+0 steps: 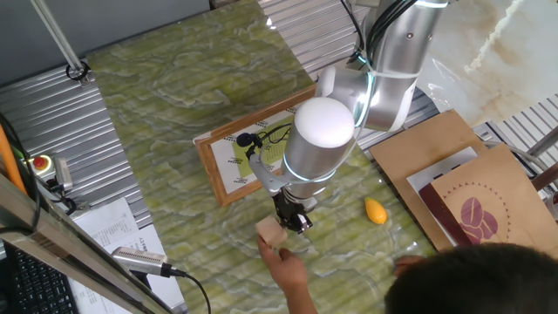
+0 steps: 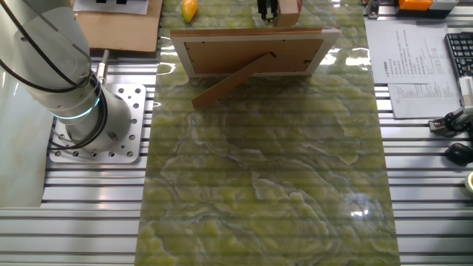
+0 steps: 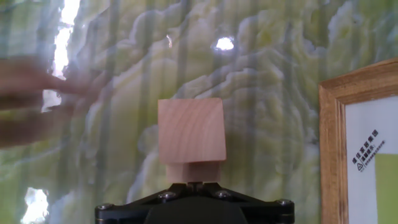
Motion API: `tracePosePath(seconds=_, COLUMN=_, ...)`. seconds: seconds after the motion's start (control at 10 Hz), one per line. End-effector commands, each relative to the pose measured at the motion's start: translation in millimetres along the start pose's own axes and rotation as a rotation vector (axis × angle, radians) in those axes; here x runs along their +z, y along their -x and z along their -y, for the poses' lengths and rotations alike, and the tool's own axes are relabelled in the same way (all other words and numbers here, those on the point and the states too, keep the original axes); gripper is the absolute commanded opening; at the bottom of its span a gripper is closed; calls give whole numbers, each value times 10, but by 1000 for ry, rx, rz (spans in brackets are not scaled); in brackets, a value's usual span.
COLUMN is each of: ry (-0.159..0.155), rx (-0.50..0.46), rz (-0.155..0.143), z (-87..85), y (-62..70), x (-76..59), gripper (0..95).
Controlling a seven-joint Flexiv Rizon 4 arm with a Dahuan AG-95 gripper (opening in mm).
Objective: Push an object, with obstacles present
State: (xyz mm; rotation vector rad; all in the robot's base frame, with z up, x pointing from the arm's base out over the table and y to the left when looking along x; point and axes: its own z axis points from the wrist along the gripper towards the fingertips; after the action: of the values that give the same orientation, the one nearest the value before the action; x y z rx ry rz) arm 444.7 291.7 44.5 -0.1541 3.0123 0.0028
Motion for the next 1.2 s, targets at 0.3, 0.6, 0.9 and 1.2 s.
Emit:
tracePosePath(seconds=0.3, ry=-3, rx=8, rz=14, z=-13, y=-69, x=8, gripper=0)
tracePosePath(seconds=0.6, ry=-4, rx=16, rz=22, z=-14, y=-59, x=9, gripper=0)
tracePosePath(seconds=0.9, ry=-4, rx=23, rz=31, z=-6, y=-1, x=10, gripper=0)
tracePosePath(seconds=1.2, ry=-5, rx=30, rz=32, z=11, y=84, x=23, gripper=0)
